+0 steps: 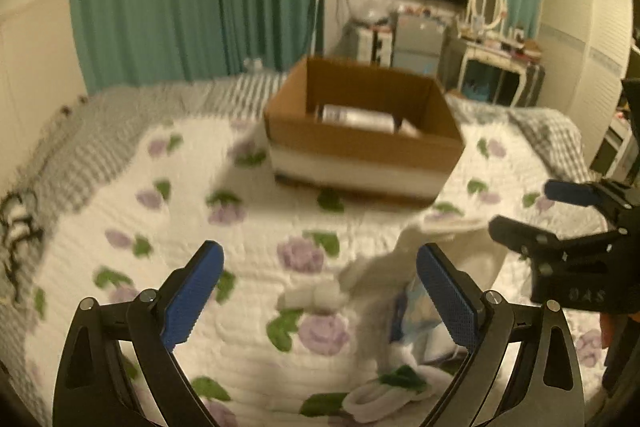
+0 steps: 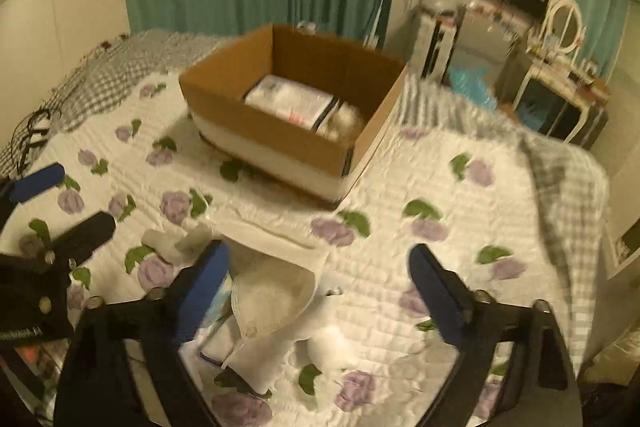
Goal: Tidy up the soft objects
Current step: 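Return both grippers to the remaining items on the bed, then grasp the small blue tissue pack with the left gripper while the right grasps the white mask, then carry the tissue pack and mask into the box and release them, then move both grippers back to the socks on the bed, then grasp the white sock with the right gripper while the left grasps the rolled white item, then carry both items into the box and open both grippers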
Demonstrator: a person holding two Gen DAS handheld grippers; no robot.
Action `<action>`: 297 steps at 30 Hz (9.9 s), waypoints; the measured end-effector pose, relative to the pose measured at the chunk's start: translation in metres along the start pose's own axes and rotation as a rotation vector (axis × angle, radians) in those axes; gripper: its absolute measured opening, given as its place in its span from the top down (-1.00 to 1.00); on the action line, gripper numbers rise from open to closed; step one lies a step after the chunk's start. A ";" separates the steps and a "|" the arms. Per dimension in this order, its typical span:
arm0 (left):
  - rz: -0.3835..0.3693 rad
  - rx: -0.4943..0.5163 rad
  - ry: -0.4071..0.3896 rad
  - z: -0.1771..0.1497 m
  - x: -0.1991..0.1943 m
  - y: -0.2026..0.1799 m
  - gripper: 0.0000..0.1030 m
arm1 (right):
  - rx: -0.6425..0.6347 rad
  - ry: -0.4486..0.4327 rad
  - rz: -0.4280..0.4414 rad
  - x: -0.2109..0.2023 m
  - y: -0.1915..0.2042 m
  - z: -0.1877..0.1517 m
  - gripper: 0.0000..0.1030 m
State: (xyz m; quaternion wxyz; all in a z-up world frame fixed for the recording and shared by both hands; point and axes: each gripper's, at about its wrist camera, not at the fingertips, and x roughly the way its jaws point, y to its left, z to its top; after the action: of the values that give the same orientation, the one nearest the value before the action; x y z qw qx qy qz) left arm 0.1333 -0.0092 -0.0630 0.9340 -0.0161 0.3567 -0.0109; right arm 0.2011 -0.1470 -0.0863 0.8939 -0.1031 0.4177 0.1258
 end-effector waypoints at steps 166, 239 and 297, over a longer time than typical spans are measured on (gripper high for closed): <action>-0.069 -0.048 0.013 -0.015 -0.039 0.039 -0.78 | -0.068 -0.078 -0.085 -0.077 0.035 -0.037 -1.00; -0.137 0.132 -0.062 0.127 -0.014 0.025 0.40 | -0.012 -0.316 0.021 -0.091 -0.004 0.122 0.26; -0.036 0.158 -0.416 0.179 -0.175 -0.005 -1.00 | 0.004 -0.440 -0.098 -0.240 -0.034 0.130 -1.00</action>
State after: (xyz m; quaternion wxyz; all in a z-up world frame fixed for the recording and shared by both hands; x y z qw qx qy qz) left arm 0.1219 -0.0046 0.1870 0.9855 0.0491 0.1541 -0.0519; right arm 0.1569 -0.1746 0.1833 0.9687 -0.0919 0.2074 0.1008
